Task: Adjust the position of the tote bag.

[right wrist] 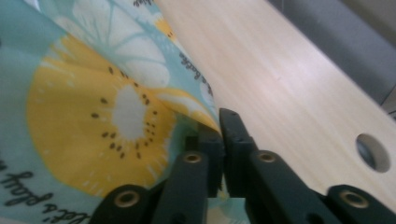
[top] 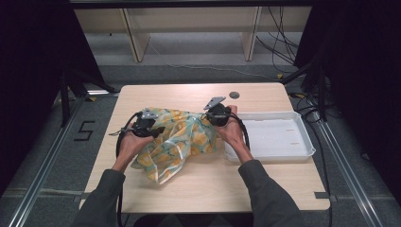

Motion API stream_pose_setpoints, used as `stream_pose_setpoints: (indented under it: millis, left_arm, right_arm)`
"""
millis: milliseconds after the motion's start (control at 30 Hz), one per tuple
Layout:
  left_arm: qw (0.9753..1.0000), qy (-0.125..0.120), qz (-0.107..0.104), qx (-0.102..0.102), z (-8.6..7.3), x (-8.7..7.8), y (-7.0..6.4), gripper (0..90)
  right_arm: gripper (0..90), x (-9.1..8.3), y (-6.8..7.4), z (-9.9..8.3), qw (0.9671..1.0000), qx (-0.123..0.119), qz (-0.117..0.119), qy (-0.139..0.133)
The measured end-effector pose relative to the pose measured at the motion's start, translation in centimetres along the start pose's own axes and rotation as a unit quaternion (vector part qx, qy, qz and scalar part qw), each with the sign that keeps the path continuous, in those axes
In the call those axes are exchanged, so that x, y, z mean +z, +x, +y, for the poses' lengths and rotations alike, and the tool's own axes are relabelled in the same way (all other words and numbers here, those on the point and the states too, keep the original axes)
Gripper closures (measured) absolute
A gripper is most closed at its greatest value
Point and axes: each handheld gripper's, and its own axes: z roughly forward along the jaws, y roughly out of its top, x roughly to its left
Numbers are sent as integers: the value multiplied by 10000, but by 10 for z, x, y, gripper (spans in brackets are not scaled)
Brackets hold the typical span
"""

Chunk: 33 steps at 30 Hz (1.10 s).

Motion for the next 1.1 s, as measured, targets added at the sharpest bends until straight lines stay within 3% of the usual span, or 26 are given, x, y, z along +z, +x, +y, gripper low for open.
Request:
stream_pose_setpoints:
  millis: [33, 100, 133, 167, 200, 233, 267, 367, 400, 467, 533, 600, 633, 667, 700, 733, 767, 800, 933, 1000, 1100]
  left_arm:
    - [10000, 31, -11, -49, -2, 2, -1, 880]
    - [9999, 19, -75, -140, -4, 5, -2, 881]
    - [9998, 48, -90, -172, -4, 5, -3, 882]
    - [9997, 87, -80, -190, -3, 4, -3, 882]
    - [9997, 108, -45, -213, -2, 3, -4, 883]
    - [9996, 96, -97, -256, -1, 2, -4, 883]
    - [9996, 124, -75, -254, 0, 2, -3, 883]
    - [9994, 98, -54, -334, 3, 0, -4, 883]
    - [9993, 113, -72, -340, 4, 0, -6, 883]
    - [9993, 101, -52, -357, 4, 0, -7, 882]
    - [9993, 99, -74, -358, 5, 0, -8, 881]
    - [9993, 94, -56, -355, 6, -1, -8, 881]
    - [9992, 84, -56, -378, 6, -2, -7, 881]
    - [9991, 60, -85, -412, 5, -3, -6, 881]
    - [9991, 60, -85, -412, 5, -3, -6, 882]
    - [9989, -21, -133, -448, 4, -5, -4, 881]
    - [9989, -21, -133, -448, 4, -5, -4, 881]
    - [9989, -76, -131, -447, 2, -9, -1, 881]
    - [9983, -165, -143, -542, -1, -14, 4, 882]
    - [9979, -210, -140, -594, -3, -16, 7, 881]
    - [9975, -196, -107, -668, -7, -17, 11, 882]
  right_arm:
    - [772, 1, -1, -1, 10000, -43, 2, 29]
    - [662, -2, -1, -2, 9999, 122, -15, -97]
    - [591, -8, -1, -2, 9994, 317, 38, -131]
    - [556, -18, -2, 0, 9982, 464, 272, -266]
    - [530, -26, -1, 0, 9970, 579, 254, -440]
    - [493, -54, -2, 4, 9917, 706, 550, -920]
    - [493, -54, -2, 4, 9917, 706, 550, -920]
    - [492, -92, 8, 15, 9799, 804, 871, -1603]
    - [483, -105, 21, 25, 9805, 675, 1021, -1541]
    - [474, -107, 28, 30, 9820, 604, 974, -1503]
    - [452, -96, 46, 40, 9848, 613, 926, -1336]
    - [458, -91, 48, 42, 9861, 603, 939, -1233]
    - [475, -84, 51, 43, 9880, 580, 948, -1074]
    - [622, -70, 56, 40, 9910, 424, 984, -806]
    - [622, -70, 56, 40, 9910, 424, 984, -806]
    - [816, -65, 58, 34, 9938, 204, 945, -556]
    - [816, -65, 58, 34, 9938, 204, 945, -556]
    - [878, -65, 54, 25, 9951, -16, 798, -582]
    - [891, -71, 50, 5, 9960, -123, 824, -323]
    - [893, -70, 50, -10, 9971, -221, 713, -166]
    - [892, -60, 52, -31, 9973, -310, 655, 130]
